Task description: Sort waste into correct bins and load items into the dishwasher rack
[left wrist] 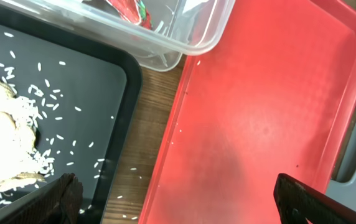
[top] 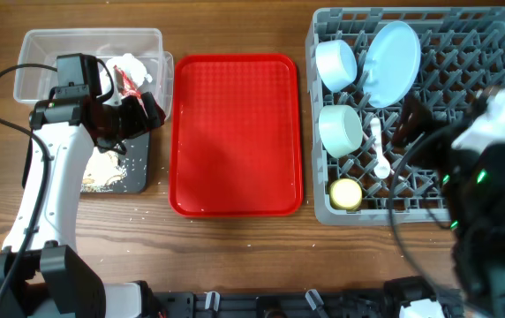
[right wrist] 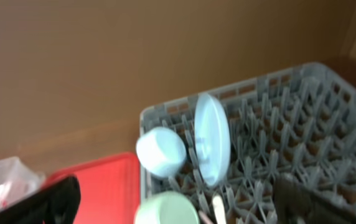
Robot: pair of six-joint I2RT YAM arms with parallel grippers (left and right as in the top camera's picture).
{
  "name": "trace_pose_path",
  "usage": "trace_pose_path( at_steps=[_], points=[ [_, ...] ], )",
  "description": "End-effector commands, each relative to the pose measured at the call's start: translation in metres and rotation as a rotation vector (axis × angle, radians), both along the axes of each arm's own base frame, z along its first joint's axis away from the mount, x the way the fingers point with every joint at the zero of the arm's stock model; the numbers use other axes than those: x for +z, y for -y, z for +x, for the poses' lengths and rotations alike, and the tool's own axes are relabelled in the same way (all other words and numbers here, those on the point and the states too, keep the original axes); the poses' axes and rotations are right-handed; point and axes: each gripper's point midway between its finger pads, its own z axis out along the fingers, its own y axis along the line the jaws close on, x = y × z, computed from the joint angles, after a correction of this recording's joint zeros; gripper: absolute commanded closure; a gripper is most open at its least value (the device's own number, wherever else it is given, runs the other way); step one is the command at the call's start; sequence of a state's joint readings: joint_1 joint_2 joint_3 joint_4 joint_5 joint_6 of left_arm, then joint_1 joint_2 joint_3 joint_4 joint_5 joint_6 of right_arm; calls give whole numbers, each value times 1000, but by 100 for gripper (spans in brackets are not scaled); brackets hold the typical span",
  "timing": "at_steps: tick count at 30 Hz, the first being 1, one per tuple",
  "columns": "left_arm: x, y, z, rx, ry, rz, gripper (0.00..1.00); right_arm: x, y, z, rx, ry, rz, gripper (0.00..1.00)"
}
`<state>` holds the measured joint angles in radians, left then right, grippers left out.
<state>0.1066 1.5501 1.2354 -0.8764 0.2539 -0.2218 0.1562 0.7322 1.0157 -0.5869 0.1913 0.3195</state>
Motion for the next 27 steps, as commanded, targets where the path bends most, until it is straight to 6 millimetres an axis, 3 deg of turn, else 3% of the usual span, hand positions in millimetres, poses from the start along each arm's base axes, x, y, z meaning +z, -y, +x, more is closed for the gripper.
trace_pose_path(
  at_steps=[1,7,10,14,27],
  points=[
    [9,-3,3,-1,28,11,0,-54,-3,-8,44,77,27,0],
    [9,-3,3,-1,28,11,0,-135,-3,-22,49,240,71,0],
    [9,-3,3,-1,28,11,0,-154,-2,-25,47,265,76,0],
    [9,-3,3,-1,28,11,0,-166,-2,-28,48,292,79,0],
    [9,-3,3,-1,28,11,0,-167,-5,-29,68,306,82,0]
  ],
)
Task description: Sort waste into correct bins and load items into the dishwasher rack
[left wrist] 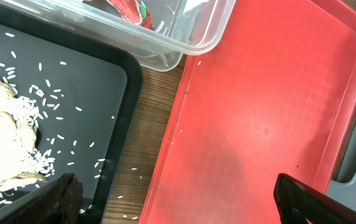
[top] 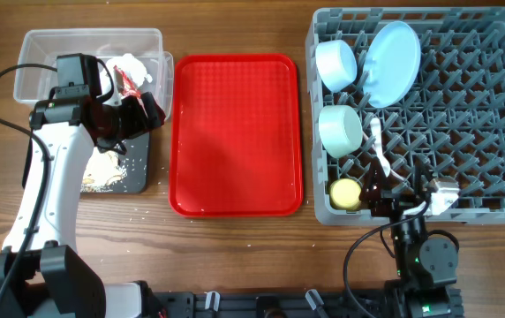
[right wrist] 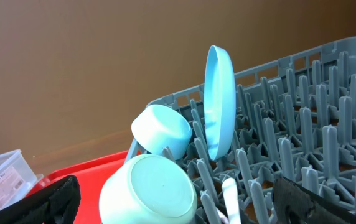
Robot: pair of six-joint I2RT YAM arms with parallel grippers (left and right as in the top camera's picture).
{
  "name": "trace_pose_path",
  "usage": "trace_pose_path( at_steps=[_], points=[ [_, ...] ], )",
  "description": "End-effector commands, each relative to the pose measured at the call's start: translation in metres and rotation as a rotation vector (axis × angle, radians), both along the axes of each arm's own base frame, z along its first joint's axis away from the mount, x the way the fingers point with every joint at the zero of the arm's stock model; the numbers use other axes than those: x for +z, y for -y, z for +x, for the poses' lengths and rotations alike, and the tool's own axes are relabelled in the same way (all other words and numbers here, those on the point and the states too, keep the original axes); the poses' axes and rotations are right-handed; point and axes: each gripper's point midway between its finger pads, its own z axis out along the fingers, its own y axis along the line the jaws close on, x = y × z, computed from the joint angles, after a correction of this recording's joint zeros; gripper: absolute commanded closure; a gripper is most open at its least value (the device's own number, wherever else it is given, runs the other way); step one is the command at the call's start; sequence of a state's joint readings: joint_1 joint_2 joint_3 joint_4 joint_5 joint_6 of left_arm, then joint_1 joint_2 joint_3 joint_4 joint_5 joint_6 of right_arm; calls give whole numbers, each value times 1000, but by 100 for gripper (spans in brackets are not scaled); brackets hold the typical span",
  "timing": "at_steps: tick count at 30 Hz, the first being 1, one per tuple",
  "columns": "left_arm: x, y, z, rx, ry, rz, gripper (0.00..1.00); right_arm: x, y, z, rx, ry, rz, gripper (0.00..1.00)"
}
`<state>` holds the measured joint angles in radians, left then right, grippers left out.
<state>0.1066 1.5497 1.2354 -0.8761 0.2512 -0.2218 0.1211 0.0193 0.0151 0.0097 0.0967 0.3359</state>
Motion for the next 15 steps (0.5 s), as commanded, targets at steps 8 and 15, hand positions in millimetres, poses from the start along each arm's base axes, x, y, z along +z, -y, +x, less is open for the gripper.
trace_pose_path(
  at_steps=[8,15],
  points=[
    [9,-3,3,-2,27,9,0,-2,-2,0,12,2,8,0],
    [20,-7,2,8,64,36,0,-2,-2,0,12,2,8,0]
  ],
)
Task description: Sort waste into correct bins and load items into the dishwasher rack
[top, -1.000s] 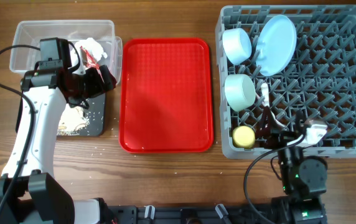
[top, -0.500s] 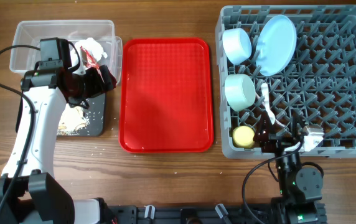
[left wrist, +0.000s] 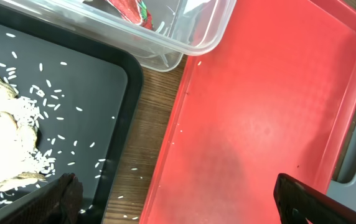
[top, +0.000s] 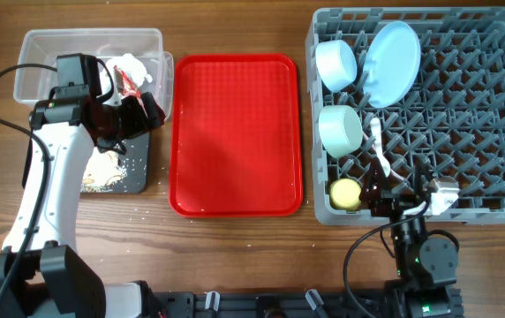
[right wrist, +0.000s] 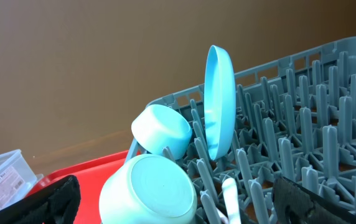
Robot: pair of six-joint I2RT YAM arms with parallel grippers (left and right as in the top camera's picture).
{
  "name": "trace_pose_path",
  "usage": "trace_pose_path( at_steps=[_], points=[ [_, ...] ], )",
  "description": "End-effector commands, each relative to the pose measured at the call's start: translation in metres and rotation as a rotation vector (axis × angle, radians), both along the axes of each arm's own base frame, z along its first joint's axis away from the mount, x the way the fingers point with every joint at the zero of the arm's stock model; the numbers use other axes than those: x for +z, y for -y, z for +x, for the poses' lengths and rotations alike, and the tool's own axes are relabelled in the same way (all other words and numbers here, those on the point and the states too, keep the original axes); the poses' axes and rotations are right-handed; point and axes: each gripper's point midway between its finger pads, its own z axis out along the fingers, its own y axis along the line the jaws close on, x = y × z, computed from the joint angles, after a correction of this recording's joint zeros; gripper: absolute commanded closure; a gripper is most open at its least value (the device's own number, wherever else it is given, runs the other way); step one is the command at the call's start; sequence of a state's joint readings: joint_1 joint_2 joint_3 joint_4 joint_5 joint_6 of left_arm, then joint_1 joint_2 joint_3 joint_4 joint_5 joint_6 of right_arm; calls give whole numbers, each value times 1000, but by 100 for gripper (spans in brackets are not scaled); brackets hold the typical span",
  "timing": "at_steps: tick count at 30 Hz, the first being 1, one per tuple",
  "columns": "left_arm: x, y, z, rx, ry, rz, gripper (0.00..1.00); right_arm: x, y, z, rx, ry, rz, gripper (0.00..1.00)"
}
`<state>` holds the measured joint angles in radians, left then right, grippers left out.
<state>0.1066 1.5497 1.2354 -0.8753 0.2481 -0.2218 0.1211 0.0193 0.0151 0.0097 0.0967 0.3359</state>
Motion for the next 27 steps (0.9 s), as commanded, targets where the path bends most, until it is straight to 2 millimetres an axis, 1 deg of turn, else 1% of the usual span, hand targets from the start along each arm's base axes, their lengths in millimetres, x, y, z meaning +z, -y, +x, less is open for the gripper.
trace_pose_path(
  at_steps=[1,4,7,9,10,15,17,18,20,23,27],
  points=[
    [30,-5,1,5,93,37,0,-2,-2,0,12,2,8,0],
    [70,4,10,-21,283,54,0,-2,-2,0,12,2,8,0],
    [106,17,13,-54,501,64,0,-2,-2,0,12,2,8,1],
    [122,24,9,-68,636,67,0,-2,-2,0,12,2,8,0],
    [127,26,4,-71,699,70,0,-2,-2,0,12,2,8,0],
    [128,27,-34,-68,936,82,0,-2,-2,0,12,2,7,0],
    [124,28,-49,-66,1004,86,0,-2,-2,0,12,2,8,0],
    [118,28,-59,-65,1039,88,0,-2,-2,0,12,2,8,0],
    [109,31,-73,-68,1086,90,0,-2,-2,0,12,2,7,0],
    [96,32,-89,-67,1137,93,0,-2,-2,0,12,2,8,0],
    [89,30,-103,-54,1197,102,0,-2,-2,0,12,2,8,0]
  ],
)
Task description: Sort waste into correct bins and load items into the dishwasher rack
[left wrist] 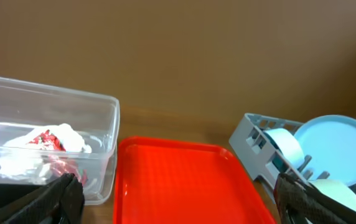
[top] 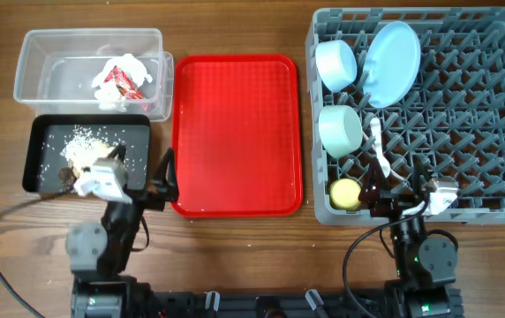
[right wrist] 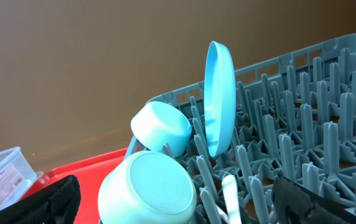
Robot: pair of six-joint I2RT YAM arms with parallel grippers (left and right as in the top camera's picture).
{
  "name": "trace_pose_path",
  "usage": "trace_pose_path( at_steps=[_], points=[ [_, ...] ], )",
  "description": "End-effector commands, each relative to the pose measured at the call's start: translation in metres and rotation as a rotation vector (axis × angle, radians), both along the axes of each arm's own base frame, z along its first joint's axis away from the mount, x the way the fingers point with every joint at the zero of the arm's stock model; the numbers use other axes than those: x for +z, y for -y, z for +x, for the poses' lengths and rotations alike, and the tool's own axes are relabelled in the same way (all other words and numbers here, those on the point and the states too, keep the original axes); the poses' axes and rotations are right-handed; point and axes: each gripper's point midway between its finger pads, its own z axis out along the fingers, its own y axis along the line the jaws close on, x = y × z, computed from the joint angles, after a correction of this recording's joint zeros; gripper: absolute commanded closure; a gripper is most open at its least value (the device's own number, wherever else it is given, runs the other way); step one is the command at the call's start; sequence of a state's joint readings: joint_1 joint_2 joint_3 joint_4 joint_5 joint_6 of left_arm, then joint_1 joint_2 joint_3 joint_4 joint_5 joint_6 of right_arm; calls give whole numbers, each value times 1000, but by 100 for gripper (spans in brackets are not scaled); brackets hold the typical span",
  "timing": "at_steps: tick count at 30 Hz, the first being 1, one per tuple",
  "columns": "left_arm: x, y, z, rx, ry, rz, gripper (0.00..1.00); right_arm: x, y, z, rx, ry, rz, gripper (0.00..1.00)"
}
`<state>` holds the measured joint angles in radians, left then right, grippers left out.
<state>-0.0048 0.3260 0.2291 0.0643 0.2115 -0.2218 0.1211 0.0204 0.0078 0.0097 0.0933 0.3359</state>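
Observation:
The grey dishwasher rack at the right holds a blue plate, a blue cup, a green cup, a white spoon and a small yellow item. A clear bin at the far left contains white and red wrappers. In front of it, a black tray carries rice and food scraps. My left gripper sits low at the table's front edge, open and empty. My right gripper rests open at the rack's front edge, facing the green cup.
A red tray lies bare between the bins and the rack, also ahead of the left gripper. Loose rice grains dot the wood near the black tray. Cables trail at both front corners.
My left arm has left its spot over the right edge of the bins and now sits low at the table's front edge, facing the far side. The right arm has not moved.
At first my left gripper hung open over the gap between black tray and red tray, and my right arm was over the rack's front right. Then the right arm sat low at the rack's front edge. Now the left arm is low at the front as well.

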Motion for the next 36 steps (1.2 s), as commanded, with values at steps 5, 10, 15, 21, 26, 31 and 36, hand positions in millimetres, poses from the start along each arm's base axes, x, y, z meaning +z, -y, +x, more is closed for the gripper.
trace_pose_path(
  at_steps=[5,10,15,21,26,31,36],
  points=[
    [-11,-7,-16,41,102,7,0,2,-1,0,9,10,9,0],
    [-19,-11,-18,68,126,6,0,2,-1,0,9,10,8,0],
    [-41,-12,-17,71,76,8,0,2,-1,0,9,10,8,0],
    [-67,-12,-17,70,-30,12,0,2,-1,0,9,10,9,0],
    [-66,-12,-17,70,-27,13,0,2,-1,0,9,10,9,0],
    [-66,-12,-17,70,-27,13,0,2,-1,0,9,10,9,0],
    [-66,-12,-17,70,-27,13,0,2,-1,0,9,11,9,0]
  ],
)
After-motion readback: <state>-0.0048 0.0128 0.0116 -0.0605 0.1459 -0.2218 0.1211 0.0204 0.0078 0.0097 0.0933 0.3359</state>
